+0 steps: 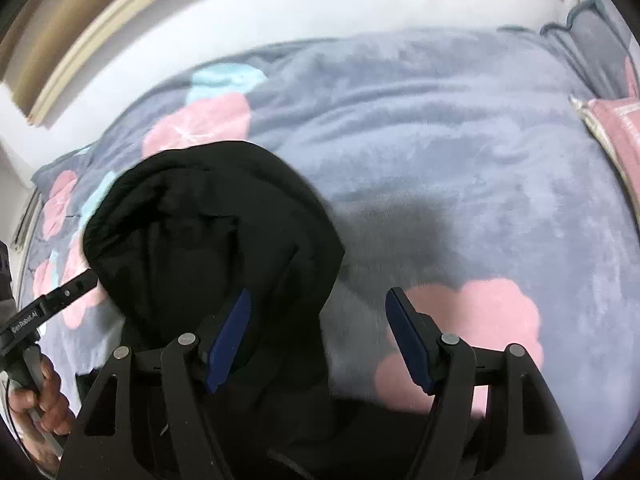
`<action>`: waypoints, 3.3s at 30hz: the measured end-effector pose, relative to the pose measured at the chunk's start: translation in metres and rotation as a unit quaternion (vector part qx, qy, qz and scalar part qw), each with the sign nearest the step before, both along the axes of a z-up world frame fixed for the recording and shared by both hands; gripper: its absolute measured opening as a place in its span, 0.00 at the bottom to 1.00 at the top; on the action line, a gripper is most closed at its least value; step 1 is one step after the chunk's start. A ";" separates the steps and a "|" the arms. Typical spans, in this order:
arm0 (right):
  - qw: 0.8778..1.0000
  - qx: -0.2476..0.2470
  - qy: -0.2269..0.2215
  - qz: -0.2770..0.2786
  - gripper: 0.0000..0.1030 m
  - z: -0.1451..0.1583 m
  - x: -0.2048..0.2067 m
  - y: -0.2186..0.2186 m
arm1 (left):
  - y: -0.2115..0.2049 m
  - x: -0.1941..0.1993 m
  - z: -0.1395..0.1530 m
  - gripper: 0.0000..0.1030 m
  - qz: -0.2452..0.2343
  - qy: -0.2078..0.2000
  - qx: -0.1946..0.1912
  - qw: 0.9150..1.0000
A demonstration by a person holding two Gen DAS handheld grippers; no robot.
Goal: Fold large clothes
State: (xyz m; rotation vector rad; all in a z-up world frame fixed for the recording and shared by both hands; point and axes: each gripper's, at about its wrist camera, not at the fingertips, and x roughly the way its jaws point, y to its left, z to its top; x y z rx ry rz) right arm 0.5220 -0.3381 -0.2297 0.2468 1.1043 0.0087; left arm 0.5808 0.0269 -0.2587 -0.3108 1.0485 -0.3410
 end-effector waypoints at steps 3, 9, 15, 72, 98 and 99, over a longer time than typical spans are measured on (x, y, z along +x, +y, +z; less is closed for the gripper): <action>1.000 0.020 0.020 0.006 0.59 -0.022 0.017 0.001 | -0.004 0.019 -0.024 0.48 0.001 0.028 -0.018 0.999; 0.999 0.049 -0.017 0.007 0.07 -0.015 0.013 -0.010 | 0.044 0.021 -0.026 0.08 0.064 0.012 -0.119 0.991; 0.999 0.036 -0.002 0.040 0.06 -0.048 -0.006 -0.008 | 0.091 -0.008 -0.055 0.12 0.046 0.064 -0.205 0.976; 0.982 -0.049 0.001 0.185 0.62 -0.069 0.103 0.128 | 0.009 0.030 -0.062 0.39 -0.020 -0.006 -0.039 0.999; 0.977 0.058 0.016 0.202 0.62 -0.024 0.064 0.022 | 0.028 0.040 -0.002 0.54 -0.089 -0.023 0.008 0.996; 0.978 0.062 0.016 0.198 0.62 -0.022 0.075 0.019 | 0.032 0.050 -0.003 0.54 -0.088 -0.018 -0.004 0.996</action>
